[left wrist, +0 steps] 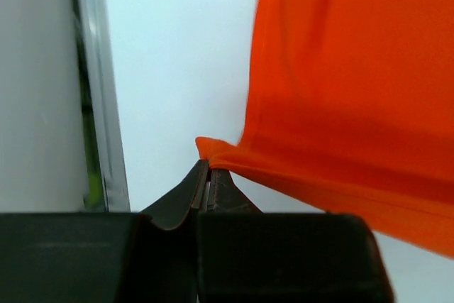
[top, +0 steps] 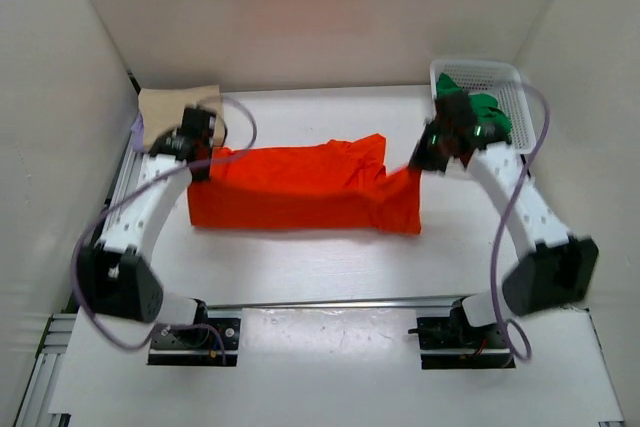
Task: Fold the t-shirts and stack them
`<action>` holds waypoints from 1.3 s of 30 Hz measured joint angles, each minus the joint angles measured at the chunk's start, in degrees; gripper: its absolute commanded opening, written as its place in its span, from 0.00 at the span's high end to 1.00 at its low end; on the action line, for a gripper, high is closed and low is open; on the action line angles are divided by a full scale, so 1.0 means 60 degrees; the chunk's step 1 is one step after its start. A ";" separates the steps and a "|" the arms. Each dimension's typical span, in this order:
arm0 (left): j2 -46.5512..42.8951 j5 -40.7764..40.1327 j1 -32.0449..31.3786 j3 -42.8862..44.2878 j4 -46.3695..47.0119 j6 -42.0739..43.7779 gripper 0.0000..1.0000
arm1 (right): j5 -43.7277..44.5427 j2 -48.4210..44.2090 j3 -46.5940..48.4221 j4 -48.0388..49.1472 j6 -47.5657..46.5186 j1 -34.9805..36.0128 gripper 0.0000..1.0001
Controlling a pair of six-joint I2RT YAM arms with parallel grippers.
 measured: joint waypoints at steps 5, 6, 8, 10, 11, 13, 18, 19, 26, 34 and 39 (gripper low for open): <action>0.4521 -0.0197 0.0270 0.7391 0.0681 0.0004 0.90 | -0.0608 0.4470 0.7996 -0.0583 -0.0262 -0.1920 1.00; 0.5370 -0.0244 0.0273 0.8947 0.0907 -0.0004 0.90 | -0.0718 0.4958 0.9187 -0.0251 -0.0135 -0.2171 1.00; 0.6750 -0.0339 0.0229 1.1814 0.1384 -0.0011 0.90 | -0.0878 0.4889 0.9898 0.0943 0.0197 -0.2554 1.00; 0.6980 -0.0382 0.0157 1.2863 0.2178 -0.0022 0.90 | -0.0929 0.4164 0.9694 0.1745 0.0481 -0.2798 1.00; 0.6790 -0.0390 0.0095 1.2899 0.2412 -0.0018 0.90 | -0.0914 0.3789 0.9621 0.2095 0.0576 -0.2830 1.00; 0.6229 -0.0390 -0.0044 1.2743 0.2790 -0.0015 0.90 | -0.0892 0.3169 0.9541 0.2699 0.0605 -0.2820 1.00; 0.4699 -0.0415 -0.0098 1.1417 0.3359 -0.0018 0.90 | -0.1060 0.1552 0.8116 0.3679 0.0339 -0.2718 1.00; 0.4390 -0.0423 -0.0098 1.0958 0.3457 -0.0018 0.90 | -0.1071 0.1169 0.7533 0.3730 0.0226 -0.2718 1.00; 0.2433 -0.0244 -0.0102 0.6663 0.3625 -0.0015 0.90 | -0.0765 -0.2371 0.1821 0.3585 -0.0517 -0.2240 1.00; -0.0896 0.0011 -0.0608 -0.0386 0.3337 -0.0011 0.90 | -0.1009 -0.7807 -0.4441 0.2510 -0.0189 -0.1887 1.00; -0.3279 -0.0080 -0.1162 -0.3818 0.2947 -0.0011 0.90 | -0.1719 -0.9690 -0.7322 0.1155 0.0466 -0.1887 1.00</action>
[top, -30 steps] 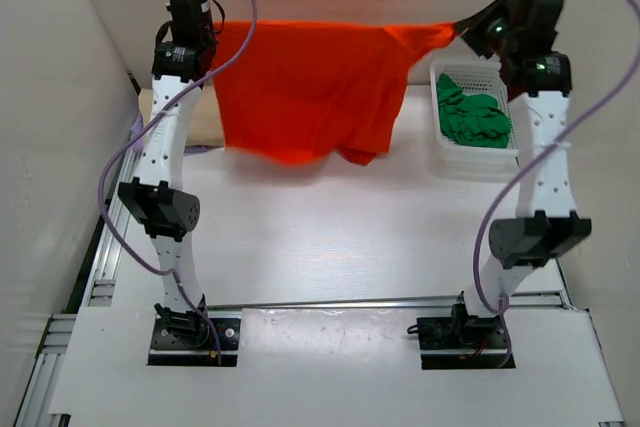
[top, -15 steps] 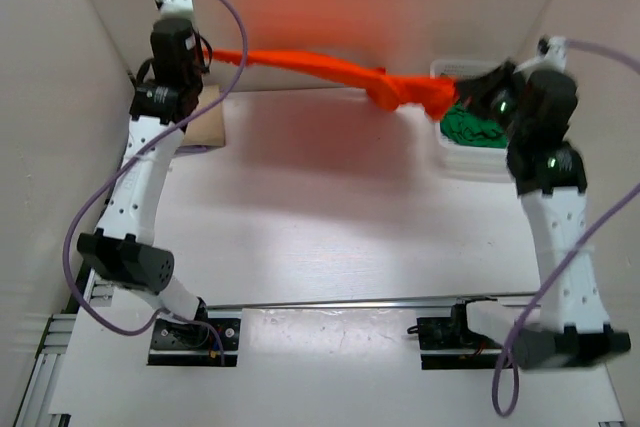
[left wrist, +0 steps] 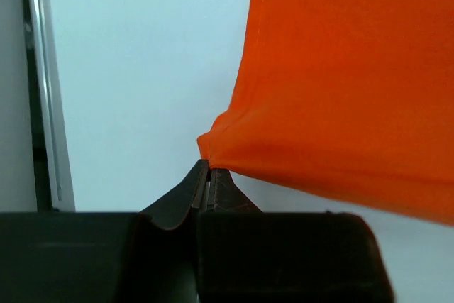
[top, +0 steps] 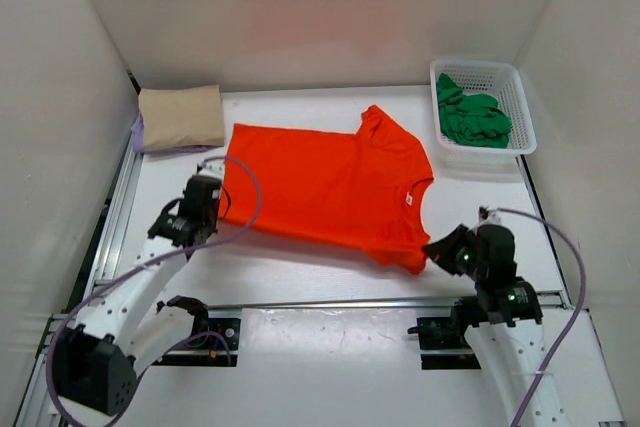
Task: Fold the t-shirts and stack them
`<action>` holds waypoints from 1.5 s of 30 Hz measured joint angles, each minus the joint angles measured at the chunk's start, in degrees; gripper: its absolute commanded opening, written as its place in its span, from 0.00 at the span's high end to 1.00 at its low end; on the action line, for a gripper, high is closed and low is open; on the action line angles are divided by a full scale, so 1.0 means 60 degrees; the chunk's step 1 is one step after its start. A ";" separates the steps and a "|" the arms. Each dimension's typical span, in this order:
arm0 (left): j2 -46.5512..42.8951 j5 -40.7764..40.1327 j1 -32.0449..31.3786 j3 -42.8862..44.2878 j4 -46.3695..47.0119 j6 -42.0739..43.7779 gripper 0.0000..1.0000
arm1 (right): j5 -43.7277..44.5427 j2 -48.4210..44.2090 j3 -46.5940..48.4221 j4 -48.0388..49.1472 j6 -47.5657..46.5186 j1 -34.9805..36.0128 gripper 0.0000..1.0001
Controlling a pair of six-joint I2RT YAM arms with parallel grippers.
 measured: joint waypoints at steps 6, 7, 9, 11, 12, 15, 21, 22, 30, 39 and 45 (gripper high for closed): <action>-0.1195 -0.0022 -0.0047 -0.1810 -0.1311 0.0000 0.90 | -0.0565 -0.0838 -0.0907 -0.1351 0.0430 0.0000 1.00; -0.1271 -0.0018 -0.0047 -0.1887 -0.1472 0.0000 0.90 | -0.0605 -0.0790 -0.0896 -0.1384 0.0423 0.0000 1.00; -0.1417 -0.0015 -0.0047 -0.1993 -0.1716 0.0000 0.90 | -0.0678 -0.0459 -0.0849 -0.1490 0.0386 0.0000 1.00; -0.1504 -0.0004 -0.0036 -0.2062 -0.1894 0.0000 0.90 | -0.0754 0.0106 -0.0761 -0.1555 0.0335 0.0000 1.00; -0.1512 0.0022 -0.0033 -0.2065 -0.1978 0.0000 0.90 | -0.0758 0.0423 -0.0681 -0.1596 0.0299 0.0000 1.00; -0.1457 0.0124 0.0058 -0.2025 -0.2047 0.0000 0.90 | -0.0514 0.1424 -0.0175 -0.1636 0.0149 0.0000 1.00; 0.0284 0.0288 0.0182 -0.0692 -0.1741 0.0000 0.90 | -0.0011 0.3646 0.1166 -0.0433 -0.0248 0.0000 1.00; 0.0761 0.0302 0.0182 -0.0350 -0.1621 0.0004 0.90 | 0.0044 0.4182 0.1351 -0.0120 -0.0361 0.0000 1.00; 0.3978 0.0328 0.0204 0.0874 -0.0619 0.0007 0.90 | 0.0535 0.7111 0.1705 0.1249 -0.1100 0.0066 1.00; 0.5759 -0.0015 0.0710 0.2058 0.0025 0.0004 0.90 | 0.0790 0.9398 0.3235 0.2222 -0.1912 0.0277 1.00; 0.6441 -0.0277 0.0798 0.2248 0.0262 0.0000 0.90 | 0.0896 1.0499 0.3632 0.2375 -0.2200 0.0375 1.00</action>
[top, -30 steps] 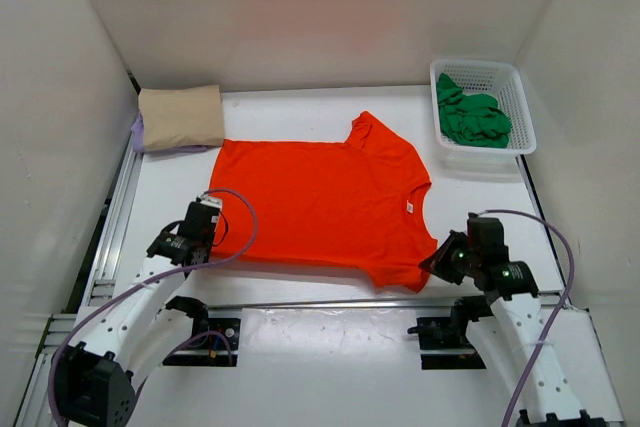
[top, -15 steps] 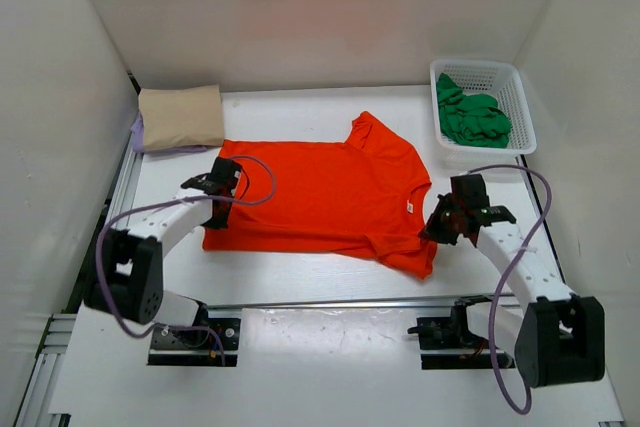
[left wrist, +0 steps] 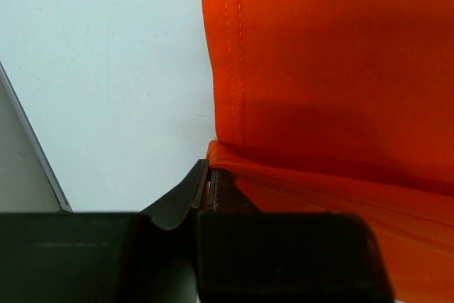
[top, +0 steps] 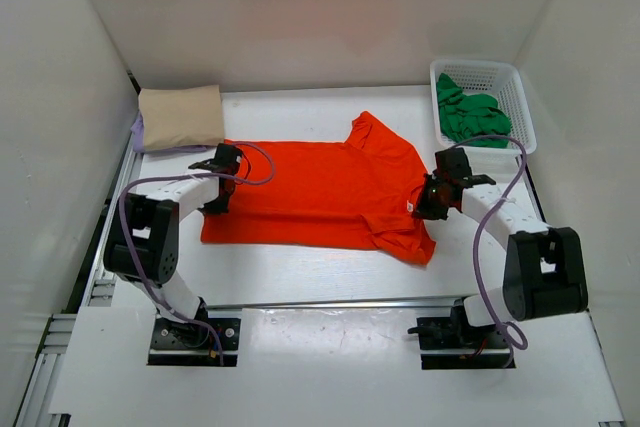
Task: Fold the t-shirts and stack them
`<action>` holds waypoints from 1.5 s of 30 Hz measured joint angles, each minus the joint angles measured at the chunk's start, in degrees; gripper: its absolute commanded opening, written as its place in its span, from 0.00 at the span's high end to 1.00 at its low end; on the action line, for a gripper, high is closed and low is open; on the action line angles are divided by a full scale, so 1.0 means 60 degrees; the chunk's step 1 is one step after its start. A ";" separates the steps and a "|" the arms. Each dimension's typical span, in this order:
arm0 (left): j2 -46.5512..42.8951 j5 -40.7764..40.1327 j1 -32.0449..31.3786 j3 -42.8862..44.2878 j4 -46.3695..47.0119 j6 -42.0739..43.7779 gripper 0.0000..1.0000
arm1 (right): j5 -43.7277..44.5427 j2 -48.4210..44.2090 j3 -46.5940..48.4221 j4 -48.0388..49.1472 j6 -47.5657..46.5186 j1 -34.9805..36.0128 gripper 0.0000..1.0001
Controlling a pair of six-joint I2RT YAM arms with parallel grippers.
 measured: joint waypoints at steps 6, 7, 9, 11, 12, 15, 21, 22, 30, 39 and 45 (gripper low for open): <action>0.0310 -0.0153 -0.0004 0.0011 0.0025 0.0004 0.82 | 0.0087 0.0353 0.0175 0.0025 -0.0073 0.0000 0.94; 0.0342 -0.0193 -0.0004 0.0044 0.0029 0.0007 0.80 | 0.0098 0.0404 0.0255 0.0025 -0.0080 0.0000 0.89; 0.0463 -0.0284 0.0004 0.0226 0.0015 0.0007 0.70 | 0.0160 0.0619 0.0521 0.0022 -0.0127 0.0000 0.79; 0.0678 -0.0393 0.0066 0.0561 -0.0004 0.0051 0.57 | 0.0310 0.0914 0.0878 -0.0018 -0.0178 0.0000 0.74; 0.0801 -0.0470 0.0138 0.0776 0.0007 0.0044 0.51 | 0.0379 0.1064 0.1093 -0.0109 -0.0204 0.0000 0.67; 0.1096 -0.0619 0.0517 0.1373 0.0080 0.0051 0.31 | 0.0648 0.1497 0.1814 -0.0324 -0.0273 0.0000 0.58; 0.0696 0.0816 0.1916 0.1909 -0.1096 0.0018 0.20 | 0.0903 0.0914 0.2266 -0.0925 -0.0364 0.0000 0.40; 0.0495 0.1366 0.2229 0.1920 -0.1461 0.0018 0.20 | 0.0856 0.0499 0.2138 -0.1020 -0.0379 0.0000 0.38; -0.0419 0.3803 0.2801 0.0703 -0.2623 0.0000 0.18 | 0.0535 -0.2036 0.0219 -0.1719 0.0313 0.0186 0.37; 0.0397 0.4510 0.2801 0.0623 -0.2473 -0.0029 0.39 | 0.0696 -0.3439 -0.1982 -0.2313 0.1377 0.0918 0.41; 0.0820 0.4911 0.2787 0.0612 -0.2441 -0.0095 0.85 | 0.0871 -0.3486 -0.2597 -0.1963 0.1668 0.1002 0.57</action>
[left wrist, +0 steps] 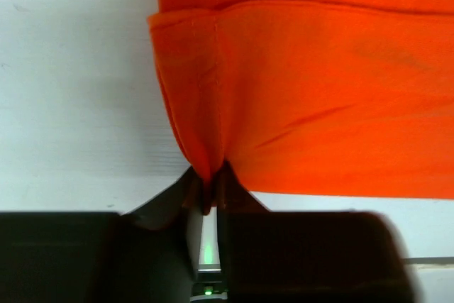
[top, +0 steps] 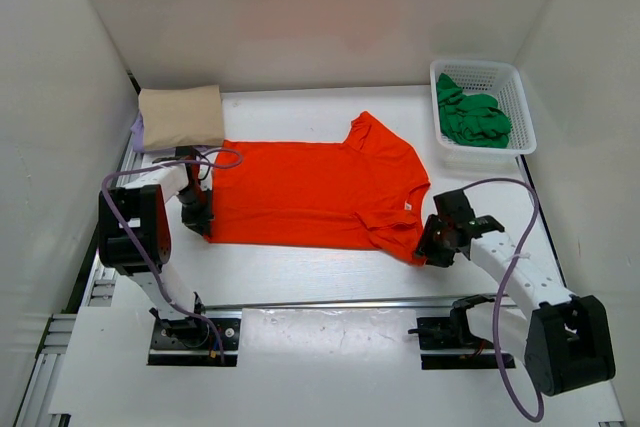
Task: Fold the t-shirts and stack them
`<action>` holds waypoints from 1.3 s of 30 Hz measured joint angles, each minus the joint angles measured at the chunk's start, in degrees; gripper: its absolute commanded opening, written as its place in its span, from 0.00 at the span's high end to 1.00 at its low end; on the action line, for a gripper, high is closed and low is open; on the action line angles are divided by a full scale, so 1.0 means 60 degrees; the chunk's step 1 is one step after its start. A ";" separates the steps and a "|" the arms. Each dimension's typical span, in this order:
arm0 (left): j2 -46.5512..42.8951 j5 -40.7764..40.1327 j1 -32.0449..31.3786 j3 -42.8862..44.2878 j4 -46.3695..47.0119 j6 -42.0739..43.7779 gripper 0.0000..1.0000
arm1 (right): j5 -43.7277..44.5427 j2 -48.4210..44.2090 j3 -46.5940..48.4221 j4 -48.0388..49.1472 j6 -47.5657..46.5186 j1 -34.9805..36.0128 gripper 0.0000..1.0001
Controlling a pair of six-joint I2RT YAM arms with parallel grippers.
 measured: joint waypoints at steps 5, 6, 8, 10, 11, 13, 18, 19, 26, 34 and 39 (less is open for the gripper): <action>-0.0007 0.0055 -0.0004 -0.0015 0.0011 0.0018 0.90 | 0.0055 0.0393 -0.0361 0.0576 0.0120 -0.0015 0.77; -0.0033 0.0051 -0.0004 -0.0033 0.0018 0.0018 0.90 | 0.0051 0.0452 -0.0423 0.0703 0.0153 -0.0058 0.82; -0.0109 -0.0004 -0.0004 -0.0095 0.0066 0.0015 0.90 | 0.0033 0.0525 -0.0444 0.0841 0.0164 -0.0193 0.94; -0.0208 -0.0189 0.0007 -0.0182 0.0113 0.0015 0.90 | 0.0000 0.0554 -0.0444 0.0991 0.0138 -0.0361 1.00; -0.0270 -0.0368 0.0022 -0.0229 0.0138 0.0015 0.90 | -0.0007 0.0550 -0.0441 0.1020 0.0102 -0.0430 1.00; -0.0393 -0.0798 0.0073 -0.0346 0.0200 0.0018 0.90 | 0.0004 0.0481 -0.0433 0.0991 0.0015 -0.0561 1.00; -0.0780 -0.1854 0.0463 -0.0641 0.0270 0.0011 0.90 | 0.0025 0.0149 0.0255 0.0084 -0.0262 -0.0747 1.00; -0.0918 -0.1989 0.0506 -0.0714 0.0237 0.0011 0.90 | -0.0018 0.0153 0.0521 -0.0080 -0.0342 -0.0739 1.00; -0.1668 -0.2779 0.0503 -0.1494 0.0219 0.0018 0.88 | -0.0157 0.1009 0.1016 -0.0466 -0.0492 0.0200 0.95; -0.1770 -0.3606 0.0466 -0.2084 0.0007 0.0102 0.50 | -0.0288 0.1818 0.0554 -0.0339 -0.0211 0.0521 0.58; -0.2007 -0.4524 0.0452 -0.1552 -0.0117 0.0117 0.34 | -0.0331 0.1836 0.0554 -0.0182 -0.0160 0.0525 0.52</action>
